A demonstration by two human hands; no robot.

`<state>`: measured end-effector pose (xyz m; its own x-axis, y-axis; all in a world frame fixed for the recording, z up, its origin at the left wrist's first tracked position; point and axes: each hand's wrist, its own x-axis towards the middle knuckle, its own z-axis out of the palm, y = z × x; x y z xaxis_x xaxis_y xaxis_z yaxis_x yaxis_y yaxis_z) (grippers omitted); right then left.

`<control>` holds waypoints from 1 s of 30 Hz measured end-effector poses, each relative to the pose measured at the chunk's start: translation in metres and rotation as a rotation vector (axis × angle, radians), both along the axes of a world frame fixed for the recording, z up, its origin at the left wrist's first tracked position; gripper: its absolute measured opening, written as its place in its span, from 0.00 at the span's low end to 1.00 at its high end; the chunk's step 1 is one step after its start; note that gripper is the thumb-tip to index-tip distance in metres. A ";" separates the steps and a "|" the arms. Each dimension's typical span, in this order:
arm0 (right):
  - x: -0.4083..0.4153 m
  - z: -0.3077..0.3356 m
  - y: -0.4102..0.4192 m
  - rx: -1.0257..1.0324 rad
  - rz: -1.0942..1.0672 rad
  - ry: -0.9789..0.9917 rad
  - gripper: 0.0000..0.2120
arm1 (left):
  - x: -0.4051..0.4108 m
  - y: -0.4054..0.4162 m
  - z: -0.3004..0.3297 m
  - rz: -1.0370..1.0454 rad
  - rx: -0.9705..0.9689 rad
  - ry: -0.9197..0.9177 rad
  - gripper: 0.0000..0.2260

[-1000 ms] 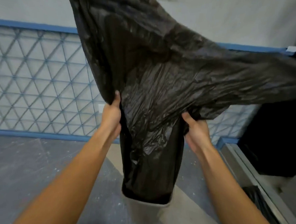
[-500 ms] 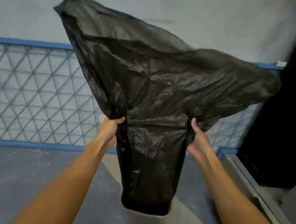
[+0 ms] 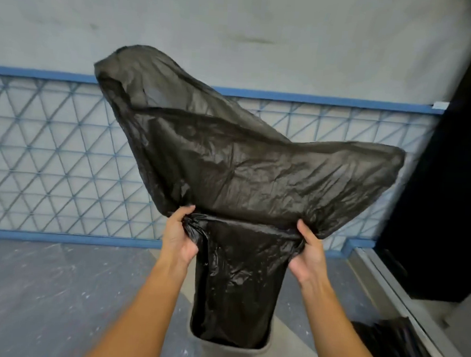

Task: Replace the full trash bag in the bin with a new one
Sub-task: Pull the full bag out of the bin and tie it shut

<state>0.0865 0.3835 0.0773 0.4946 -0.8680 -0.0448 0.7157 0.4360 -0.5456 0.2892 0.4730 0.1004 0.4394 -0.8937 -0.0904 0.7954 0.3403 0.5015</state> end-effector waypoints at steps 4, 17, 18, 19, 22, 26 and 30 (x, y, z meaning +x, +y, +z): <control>0.002 -0.003 0.003 -0.050 0.078 0.012 0.32 | -0.005 0.008 -0.003 -0.047 -0.125 -0.033 0.10; 0.013 0.000 0.006 -0.053 0.040 -0.130 0.31 | -0.007 0.006 -0.006 0.101 -0.025 0.033 0.13; 0.016 0.000 0.007 -0.049 0.035 -0.144 0.31 | -0.010 0.012 -0.005 0.120 -0.044 0.017 0.14; 0.016 0.000 0.008 -0.056 0.033 -0.172 0.30 | -0.012 0.017 -0.005 0.119 -0.054 -0.002 0.15; 0.013 -0.002 0.011 -0.099 0.050 -0.197 0.31 | -0.009 0.024 -0.001 -0.070 -0.189 -0.049 0.23; 0.022 -0.006 0.009 -0.113 0.111 0.047 0.35 | -0.001 0.011 -0.009 -0.034 -0.091 -0.228 0.31; 0.021 -0.003 0.006 -0.124 0.119 -0.098 0.31 | 0.000 0.007 -0.014 0.011 0.013 0.010 0.14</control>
